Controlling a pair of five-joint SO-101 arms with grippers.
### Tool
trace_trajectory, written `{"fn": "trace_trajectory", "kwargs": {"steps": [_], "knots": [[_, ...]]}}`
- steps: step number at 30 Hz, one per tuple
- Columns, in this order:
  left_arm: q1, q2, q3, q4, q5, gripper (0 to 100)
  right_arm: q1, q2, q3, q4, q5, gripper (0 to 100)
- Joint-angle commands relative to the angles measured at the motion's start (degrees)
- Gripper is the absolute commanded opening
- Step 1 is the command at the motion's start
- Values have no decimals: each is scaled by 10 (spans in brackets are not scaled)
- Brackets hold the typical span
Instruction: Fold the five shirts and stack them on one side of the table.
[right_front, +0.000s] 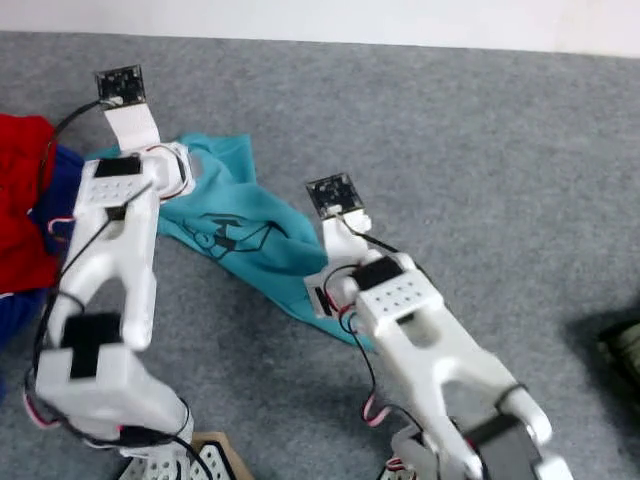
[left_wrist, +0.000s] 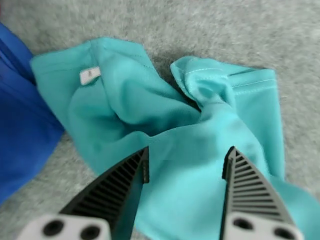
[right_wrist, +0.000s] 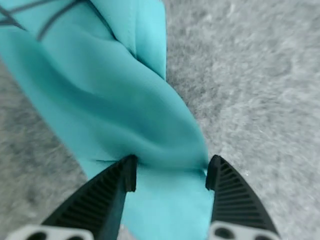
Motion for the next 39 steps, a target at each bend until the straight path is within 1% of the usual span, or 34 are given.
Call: {"fn": "trace_trajectory", "kwargs": {"steps": [1, 3, 5, 8, 10, 12, 14, 17, 20, 25, 27, 29, 30, 33, 35, 39], "knots": [[23, 74, -83, -7, 8, 242, 13, 69, -32, -49, -4, 227], [34, 99, -106, -7, 8, 241, 29, 81, -32, -74, -4, 185], [46, 108, -120, -6, 7, 220, 47, 84, -32, -89, -4, 108], [65, 107, -135, -6, 6, 118, 78, 84, -32, -105, -4, 8], [77, 107, -148, -6, 6, 74, 104, 83, -34, -105, -4, 9], [84, 107, -157, 1, 8, 83, 137, 85, -48, -105, -8, 7], [89, 106, -179, 25, 9, 88, 180, 87, -66, -105, -18, 7], [97, 98, -228, 86, 10, 91, 255, 89, -100, -103, -86, 7], [102, 66, -270, 151, 11, 91, 323, 88, -124, -103, -118, 7], [121, -15, -287, 212, 11, 91, 411, 88, -145, -104, -195, 7], [135, -42, -265, 226, 11, 91, 422, 89, -145, -105, -206, 9], [151, -66, -225, 232, 11, 91, 419, 89, -145, -105, -206, 20], [162, -79, -199, 232, 11, 91, 408, 88, -142, -102, -202, 47], [189, -130, -124, 228, 8, 91, 378, 87, -133, -89, -165, 183], [211, -175, -80, 229, 5, 92, 368, 83, -129, -86, -142, 244], [245, -292, 46, 228, 4, 121, 358, 80, -132, -37, -113, 255]]}}
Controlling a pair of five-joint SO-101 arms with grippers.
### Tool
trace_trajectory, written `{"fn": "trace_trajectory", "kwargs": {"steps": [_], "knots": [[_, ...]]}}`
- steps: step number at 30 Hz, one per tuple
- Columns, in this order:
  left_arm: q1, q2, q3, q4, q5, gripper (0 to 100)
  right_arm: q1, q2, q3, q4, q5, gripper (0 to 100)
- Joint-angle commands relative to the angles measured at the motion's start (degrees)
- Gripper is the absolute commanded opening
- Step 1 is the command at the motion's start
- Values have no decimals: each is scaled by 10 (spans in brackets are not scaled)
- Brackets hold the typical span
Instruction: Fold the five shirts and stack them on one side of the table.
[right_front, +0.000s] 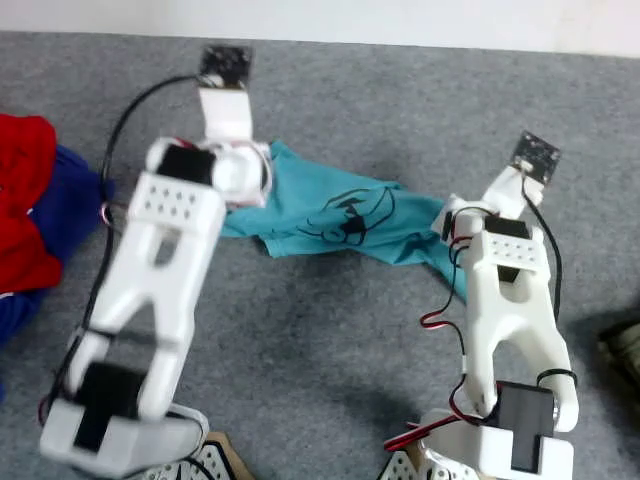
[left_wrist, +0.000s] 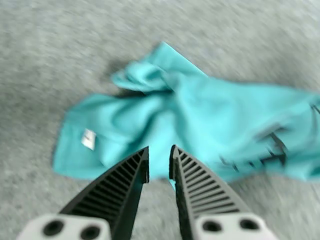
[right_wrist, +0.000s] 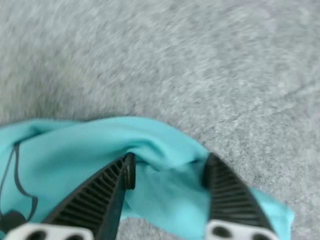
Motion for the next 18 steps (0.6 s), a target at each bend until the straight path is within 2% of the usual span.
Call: {"fn": "trace_trajectory", "kwargs": {"steps": [1, 5, 8, 12, 15, 18], "knots": [[36, -151, 134, -3, 0, 130, -11, -20, -21, 56, 29, 255], [35, -228, 269, -65, 0, 142, -12, -99, -1, 87, 29, 255], [25, -239, 338, -113, 0, 143, -22, -168, 52, 80, 29, 255], [7, -220, 354, -127, -7, 144, -37, -248, 117, 51, 29, 255], [11, -174, 354, -129, -41, 144, -45, -289, 152, 33, 30, 255], [11, -120, 329, -151, -46, 144, -45, -312, 170, 23, 30, 255]]}}
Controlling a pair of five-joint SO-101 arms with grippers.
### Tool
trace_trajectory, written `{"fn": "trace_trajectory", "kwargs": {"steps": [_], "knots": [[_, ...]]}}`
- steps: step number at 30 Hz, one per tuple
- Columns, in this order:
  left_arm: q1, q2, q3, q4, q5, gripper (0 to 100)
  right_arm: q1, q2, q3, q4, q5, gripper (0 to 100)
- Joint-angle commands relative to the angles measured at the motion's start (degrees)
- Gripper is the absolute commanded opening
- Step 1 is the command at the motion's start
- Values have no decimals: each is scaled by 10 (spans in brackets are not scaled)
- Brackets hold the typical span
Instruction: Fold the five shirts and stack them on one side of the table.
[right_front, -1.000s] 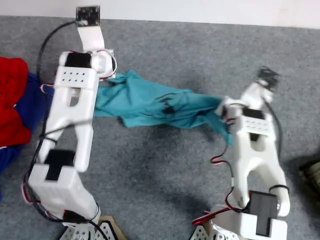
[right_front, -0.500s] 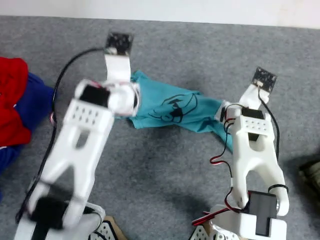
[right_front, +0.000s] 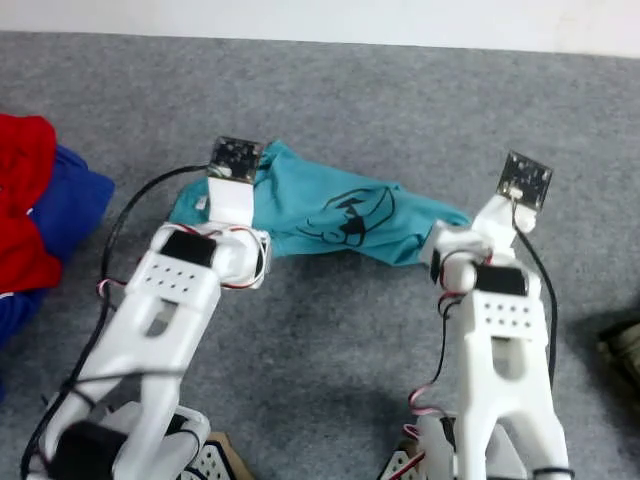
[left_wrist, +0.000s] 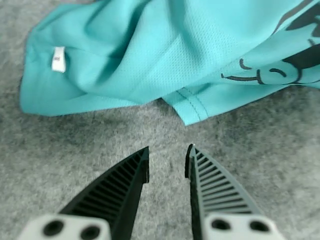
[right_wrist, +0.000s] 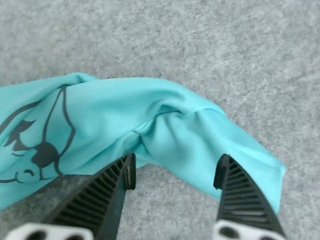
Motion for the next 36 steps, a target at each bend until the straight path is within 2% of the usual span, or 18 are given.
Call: {"fn": "trace_trajectory", "kwargs": {"steps": [1, 6, 15, 23, 25, 32, 36], "knots": [[-3, 67, -38, -28, -12, 145, -5, -50, 12, -22, 8, 255], [11, 149, -87, -32, -13, 148, -5, -51, 14, -22, 8, 255], [38, 247, -155, -32, -10, 293, -6, -51, 14, -22, 28, 255], [47, 334, -211, -32, -10, 290, -6, -52, 14, -22, 28, 255], [47, 356, -227, -32, -10, 260, -6, -52, 15, -22, 27, 255], [47, 397, -279, -31, -10, 16, -6, -51, 15, -29, 29, 255], [47, 396, -283, -28, -10, 7, -6, -50, 15, -34, 32, 255]]}}
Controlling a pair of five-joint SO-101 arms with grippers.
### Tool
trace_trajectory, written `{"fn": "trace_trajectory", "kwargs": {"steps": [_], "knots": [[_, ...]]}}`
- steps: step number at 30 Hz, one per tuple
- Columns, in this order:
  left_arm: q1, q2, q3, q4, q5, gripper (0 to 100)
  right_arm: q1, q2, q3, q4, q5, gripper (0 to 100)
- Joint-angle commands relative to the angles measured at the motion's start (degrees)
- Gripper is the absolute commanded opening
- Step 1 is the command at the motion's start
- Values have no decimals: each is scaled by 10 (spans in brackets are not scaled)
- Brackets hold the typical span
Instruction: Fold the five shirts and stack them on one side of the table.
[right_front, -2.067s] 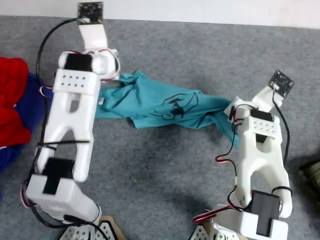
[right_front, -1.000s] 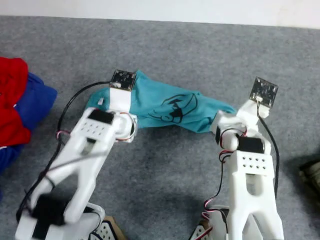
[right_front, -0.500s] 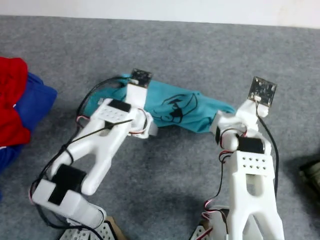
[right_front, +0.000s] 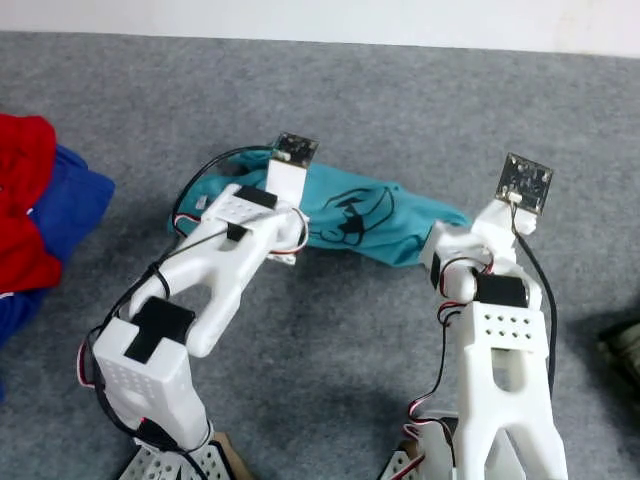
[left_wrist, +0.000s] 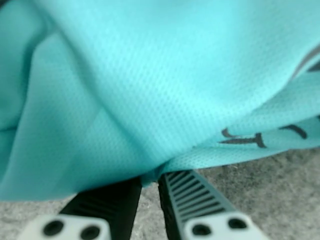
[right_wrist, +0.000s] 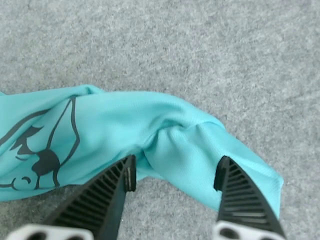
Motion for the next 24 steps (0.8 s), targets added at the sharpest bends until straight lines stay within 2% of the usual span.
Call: {"fn": "trace_trajectory", "kwargs": {"steps": [1, 3, 6, 12, 19, 24], "knots": [[6, -6, -25, -4, -1, 7, -5, -15, -2, -15, 9, 255], [6, -25, -25, -2, -1, 7, -5, -15, 5, -16, 9, 255], [5, -101, -25, 52, -1, 7, -5, -15, 28, -51, 9, 255], [-1, -347, -21, 138, 0, 7, -17, -19, 55, -86, 9, 255], [-95, -619, -26, 145, 0, 10, -29, -15, 56, -85, 9, 255], [-162, -667, -66, 166, 0, 10, -32, -15, 56, -85, 9, 255]]}}
